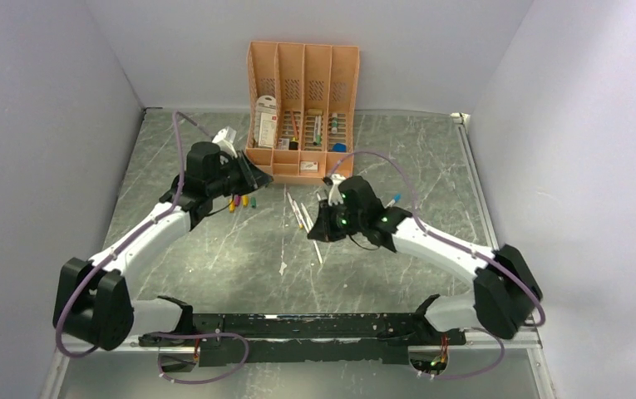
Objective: Open the pen caps
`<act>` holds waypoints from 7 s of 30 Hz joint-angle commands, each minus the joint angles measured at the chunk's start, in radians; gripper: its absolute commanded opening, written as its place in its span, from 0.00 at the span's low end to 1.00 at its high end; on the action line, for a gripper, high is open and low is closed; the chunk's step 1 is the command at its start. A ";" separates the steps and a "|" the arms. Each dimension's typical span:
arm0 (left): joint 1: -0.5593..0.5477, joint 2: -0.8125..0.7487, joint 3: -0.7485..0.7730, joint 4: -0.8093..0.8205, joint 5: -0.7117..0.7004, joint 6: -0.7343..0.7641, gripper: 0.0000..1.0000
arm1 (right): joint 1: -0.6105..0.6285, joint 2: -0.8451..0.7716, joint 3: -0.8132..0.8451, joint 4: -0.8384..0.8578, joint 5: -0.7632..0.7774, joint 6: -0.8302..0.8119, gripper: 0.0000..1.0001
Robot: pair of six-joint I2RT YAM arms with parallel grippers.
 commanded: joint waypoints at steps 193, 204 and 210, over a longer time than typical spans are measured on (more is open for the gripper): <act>-0.003 -0.295 -0.186 -0.202 0.084 0.061 1.00 | -0.183 0.485 0.259 -0.275 0.381 -0.238 0.00; -0.004 -0.340 -0.252 -0.184 0.102 0.028 1.00 | -0.183 0.364 0.261 -0.327 0.310 -0.236 0.00; -0.004 -0.368 -0.241 -0.210 0.078 0.016 1.00 | -0.183 0.238 0.272 -0.363 0.276 -0.241 0.00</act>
